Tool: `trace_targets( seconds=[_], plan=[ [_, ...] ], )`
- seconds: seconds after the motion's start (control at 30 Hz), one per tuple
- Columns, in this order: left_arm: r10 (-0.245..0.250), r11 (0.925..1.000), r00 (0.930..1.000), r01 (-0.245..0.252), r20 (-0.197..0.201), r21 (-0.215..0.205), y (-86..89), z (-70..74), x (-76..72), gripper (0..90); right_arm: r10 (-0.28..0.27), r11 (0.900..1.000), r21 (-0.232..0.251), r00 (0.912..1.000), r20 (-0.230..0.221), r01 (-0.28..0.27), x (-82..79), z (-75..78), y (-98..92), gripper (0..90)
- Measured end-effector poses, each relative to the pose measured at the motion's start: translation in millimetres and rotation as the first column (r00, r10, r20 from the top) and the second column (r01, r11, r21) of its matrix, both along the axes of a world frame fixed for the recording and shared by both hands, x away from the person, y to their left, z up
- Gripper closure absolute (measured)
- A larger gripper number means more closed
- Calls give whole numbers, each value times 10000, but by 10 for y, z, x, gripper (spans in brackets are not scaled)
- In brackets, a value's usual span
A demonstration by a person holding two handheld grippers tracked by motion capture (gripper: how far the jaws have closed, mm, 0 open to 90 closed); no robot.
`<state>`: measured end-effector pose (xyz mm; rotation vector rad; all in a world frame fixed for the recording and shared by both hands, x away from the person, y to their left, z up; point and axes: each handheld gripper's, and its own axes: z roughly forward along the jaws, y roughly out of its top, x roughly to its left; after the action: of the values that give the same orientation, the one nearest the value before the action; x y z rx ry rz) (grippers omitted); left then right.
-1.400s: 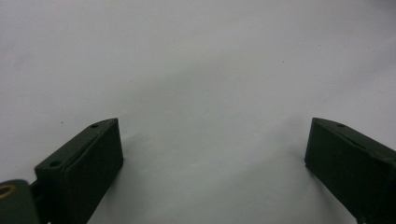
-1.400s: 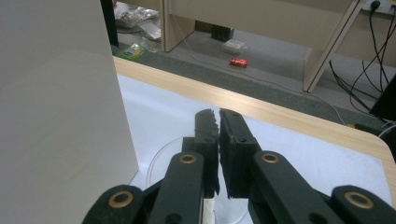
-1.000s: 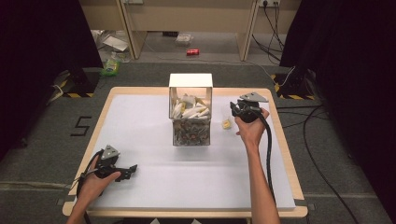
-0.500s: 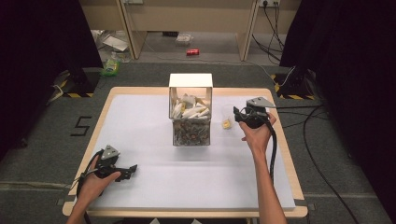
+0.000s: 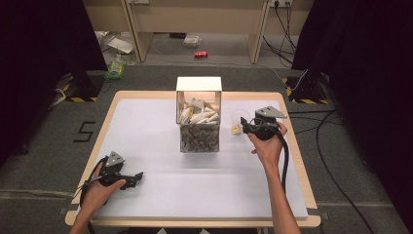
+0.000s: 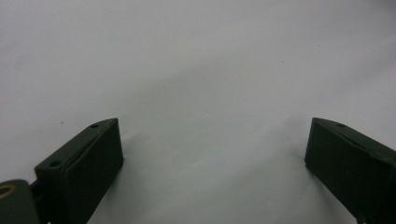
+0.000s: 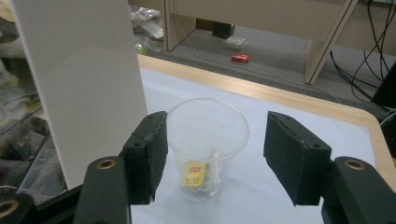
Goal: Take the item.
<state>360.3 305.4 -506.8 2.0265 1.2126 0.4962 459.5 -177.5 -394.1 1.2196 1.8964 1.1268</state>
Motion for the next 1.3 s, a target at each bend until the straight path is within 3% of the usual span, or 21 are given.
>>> trace_targets(
  seconds=[0.7,0.9,1.3],
  plan=[
    [-9,10000,10000,9,-6,20,2,1,-1,34,618,9976,-289,9980,-130,-622,-255,-140,72,388],
    [-15,10000,10000,15,-11,5,4,2,0,35,662,9970,-373,9971,-375,-676,-304,-230,56,387],
    [-11,10000,10000,10,-6,-11,4,1,0,35,644,9972,-342,9968,-464,-660,-426,-262,6,386]
  ],
)
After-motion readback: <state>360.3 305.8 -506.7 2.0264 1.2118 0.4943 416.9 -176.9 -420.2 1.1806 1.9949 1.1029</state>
